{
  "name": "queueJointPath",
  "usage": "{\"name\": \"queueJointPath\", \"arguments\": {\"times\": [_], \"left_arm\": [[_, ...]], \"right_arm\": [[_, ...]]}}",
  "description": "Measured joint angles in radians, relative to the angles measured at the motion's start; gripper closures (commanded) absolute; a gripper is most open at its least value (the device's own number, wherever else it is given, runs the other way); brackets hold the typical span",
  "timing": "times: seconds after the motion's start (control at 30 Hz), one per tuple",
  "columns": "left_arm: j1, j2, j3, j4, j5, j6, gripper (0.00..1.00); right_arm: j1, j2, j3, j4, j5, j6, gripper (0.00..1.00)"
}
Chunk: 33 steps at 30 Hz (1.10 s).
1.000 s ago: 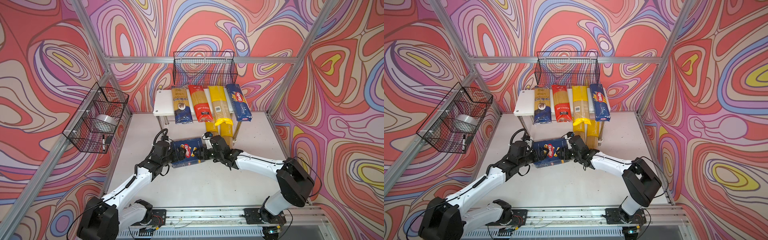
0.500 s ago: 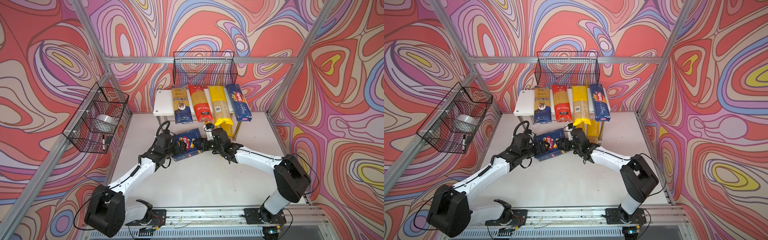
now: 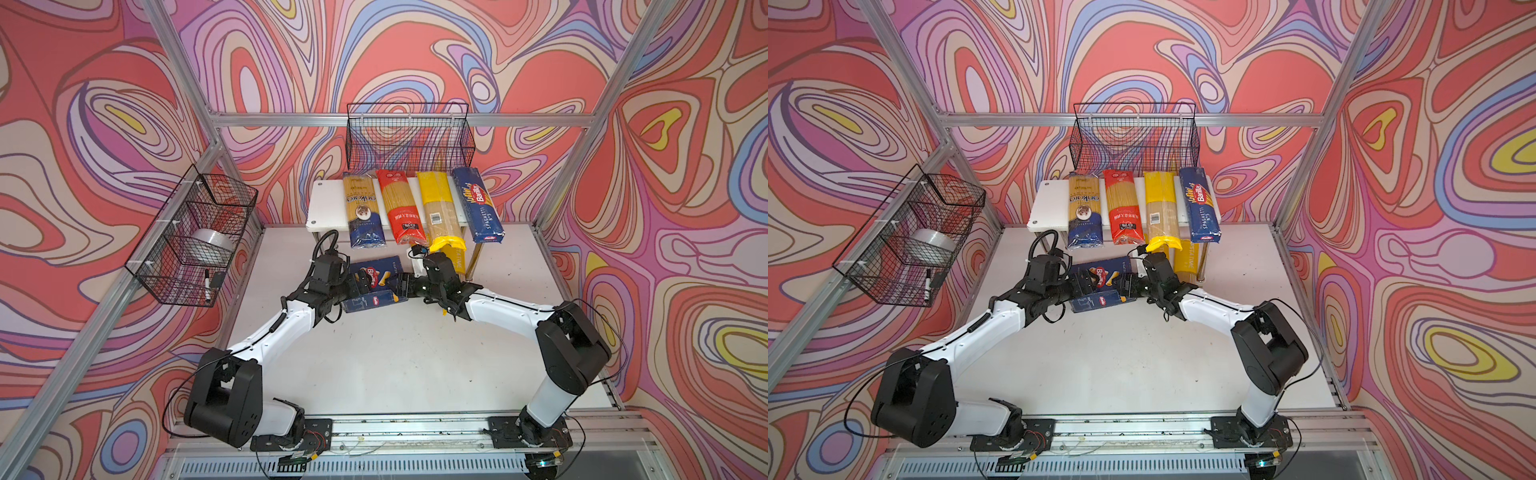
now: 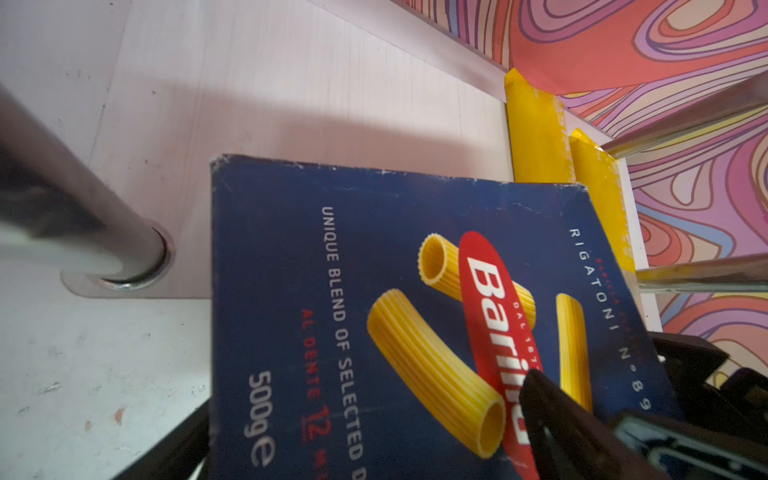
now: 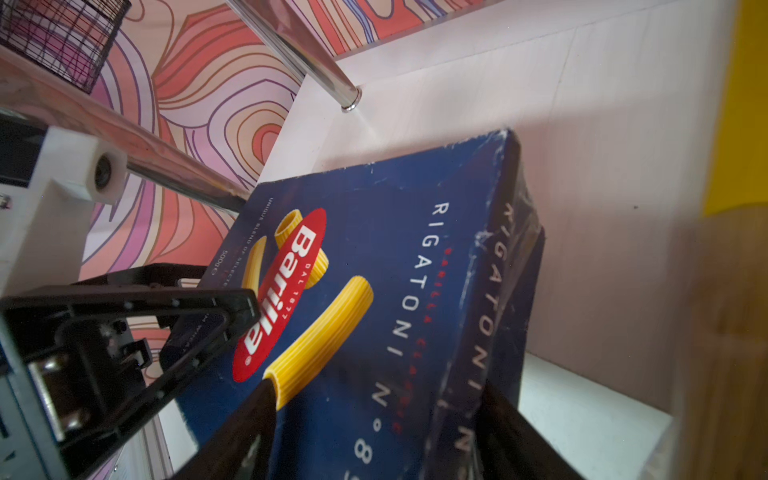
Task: Place and organize the pasta boxes and bags onto the shelf
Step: 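Carry the box with both grippers toward the lower shelf beside the bags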
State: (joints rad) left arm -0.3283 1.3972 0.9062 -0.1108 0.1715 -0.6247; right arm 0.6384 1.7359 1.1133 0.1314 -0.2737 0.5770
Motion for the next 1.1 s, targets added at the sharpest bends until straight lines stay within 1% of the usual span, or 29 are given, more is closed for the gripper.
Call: {"name": "queueJointPath", "arguments": {"times": [0.3, 0.5, 0.83, 0.9, 1.1], "left_arm": [[0.021, 0.086, 0.068, 0.005, 0.005, 0.001, 0.0], [0.027, 0.131, 0.101, 0.03, 0.019, 0.001, 0.0], [0.032, 0.151, 0.132, 0.016, 0.045, 0.024, 0.0], [0.031, 0.151, 0.137, -0.002, 0.044, 0.039, 0.0], [0.023, 0.138, 0.138, -0.026, 0.033, 0.071, 0.0]], "right_arm": [[-0.029, 0.08, 0.058, 0.035, -0.011, 0.007, 0.23], [-0.043, 0.129, 0.098, 0.014, 0.009, 0.007, 0.22], [-0.045, 0.13, 0.105, -0.002, 0.065, -0.011, 0.19], [-0.049, 0.13, 0.114, -0.018, 0.066, -0.011, 0.16], [-0.064, 0.113, 0.122, -0.04, 0.077, -0.022, 0.16]]}}
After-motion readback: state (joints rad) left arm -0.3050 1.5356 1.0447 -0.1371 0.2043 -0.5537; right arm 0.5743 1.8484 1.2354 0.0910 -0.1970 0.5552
